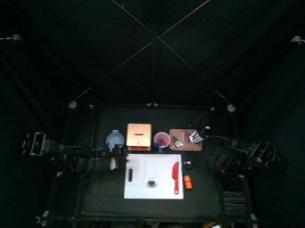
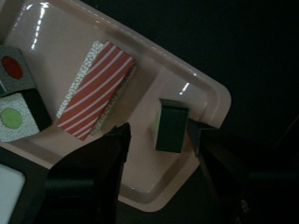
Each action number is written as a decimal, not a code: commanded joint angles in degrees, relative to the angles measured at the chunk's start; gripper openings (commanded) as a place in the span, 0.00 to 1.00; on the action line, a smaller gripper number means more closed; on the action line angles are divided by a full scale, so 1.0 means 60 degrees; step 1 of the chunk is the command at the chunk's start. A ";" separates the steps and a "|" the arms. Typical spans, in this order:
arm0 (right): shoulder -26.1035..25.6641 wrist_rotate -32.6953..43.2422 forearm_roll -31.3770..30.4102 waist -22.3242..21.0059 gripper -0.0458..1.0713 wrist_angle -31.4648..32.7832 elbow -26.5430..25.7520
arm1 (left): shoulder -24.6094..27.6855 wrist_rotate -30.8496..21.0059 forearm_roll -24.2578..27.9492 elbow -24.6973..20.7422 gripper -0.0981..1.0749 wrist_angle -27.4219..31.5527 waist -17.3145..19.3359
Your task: Place cut sushi roll onto plate
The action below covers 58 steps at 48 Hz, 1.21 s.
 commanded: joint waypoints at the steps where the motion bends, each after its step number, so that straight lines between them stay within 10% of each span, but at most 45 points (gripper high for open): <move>1: -0.0776 0.0000 0.0278 0.0820 0.83 0.0103 -0.0381 | 0.0000 0.0000 0.0000 -0.0146 0.74 -0.0029 -0.0015; 11: -0.1113 0.0000 0.1040 0.4541 0.83 0.0220 -0.0894 | -0.0015 -0.0015 -0.0015 -0.0293 0.74 -0.0029 0.0000; 21: 0.1274 0.0308 0.1348 0.7002 0.83 0.0044 -0.2461 | 0.0000 0.0000 -0.0015 -0.0366 0.74 -0.0029 0.0000; 34: 0.3867 0.0293 0.0454 0.8188 0.83 0.0659 -0.5361 | 0.0000 0.0000 0.0000 -0.0366 0.74 -0.0029 -0.0015; 58: 0.5786 0.0103 0.0483 0.8774 0.83 0.1655 -0.7749 | 0.0000 -0.0015 -0.0029 -0.0264 0.74 -0.0029 0.0015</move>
